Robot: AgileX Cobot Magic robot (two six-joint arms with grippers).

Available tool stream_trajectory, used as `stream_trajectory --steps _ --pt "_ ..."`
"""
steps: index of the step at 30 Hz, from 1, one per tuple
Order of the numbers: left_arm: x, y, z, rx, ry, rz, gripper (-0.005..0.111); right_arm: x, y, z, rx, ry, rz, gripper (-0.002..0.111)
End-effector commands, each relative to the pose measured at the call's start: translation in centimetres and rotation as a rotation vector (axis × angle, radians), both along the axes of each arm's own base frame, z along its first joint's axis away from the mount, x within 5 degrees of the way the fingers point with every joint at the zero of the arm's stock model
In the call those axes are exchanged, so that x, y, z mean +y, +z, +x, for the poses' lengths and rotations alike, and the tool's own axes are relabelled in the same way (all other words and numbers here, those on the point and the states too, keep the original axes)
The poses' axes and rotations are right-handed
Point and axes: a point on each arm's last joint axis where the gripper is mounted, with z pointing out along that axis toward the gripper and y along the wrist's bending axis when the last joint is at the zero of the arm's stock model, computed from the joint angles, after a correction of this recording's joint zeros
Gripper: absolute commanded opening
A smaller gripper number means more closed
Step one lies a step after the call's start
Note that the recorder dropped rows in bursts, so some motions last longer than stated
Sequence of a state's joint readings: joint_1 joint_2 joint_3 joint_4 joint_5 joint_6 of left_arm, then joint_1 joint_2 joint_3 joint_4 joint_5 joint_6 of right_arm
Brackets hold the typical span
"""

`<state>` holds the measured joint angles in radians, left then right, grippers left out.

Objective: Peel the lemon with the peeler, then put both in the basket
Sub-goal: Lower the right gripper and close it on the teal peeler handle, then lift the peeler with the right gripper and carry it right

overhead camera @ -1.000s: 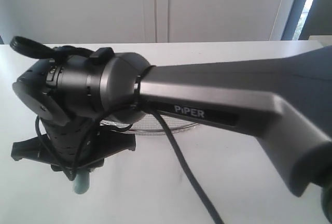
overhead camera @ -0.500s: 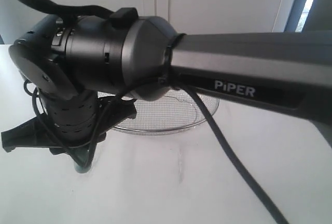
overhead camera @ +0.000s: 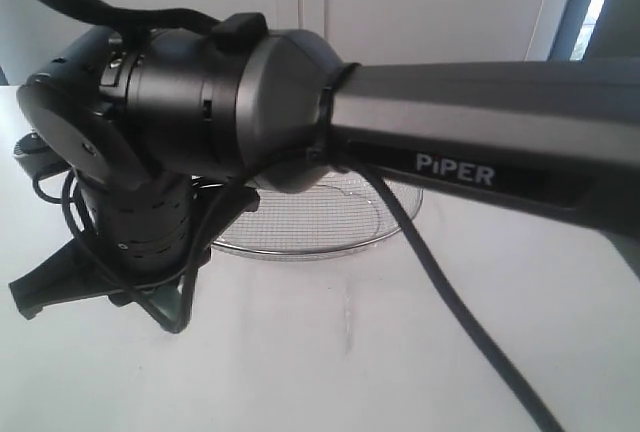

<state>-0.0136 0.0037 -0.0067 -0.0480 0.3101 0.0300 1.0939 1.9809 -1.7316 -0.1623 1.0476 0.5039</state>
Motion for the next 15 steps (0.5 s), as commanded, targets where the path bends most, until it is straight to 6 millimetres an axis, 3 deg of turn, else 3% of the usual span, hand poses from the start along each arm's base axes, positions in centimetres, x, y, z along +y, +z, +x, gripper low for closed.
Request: stream_trajectory --steps 1,15 --pt "0.0 -0.2 0.0 0.0 0.0 -0.006 0.0 -1.5 1.6 0.9 0.023 0.005 0.019 0.0" --pt "0.0 -0.2 0.0 0.0 0.0 -0.006 0.0 -7.3 5.6 5.3 0.093 -0.095 0.149 0.0"
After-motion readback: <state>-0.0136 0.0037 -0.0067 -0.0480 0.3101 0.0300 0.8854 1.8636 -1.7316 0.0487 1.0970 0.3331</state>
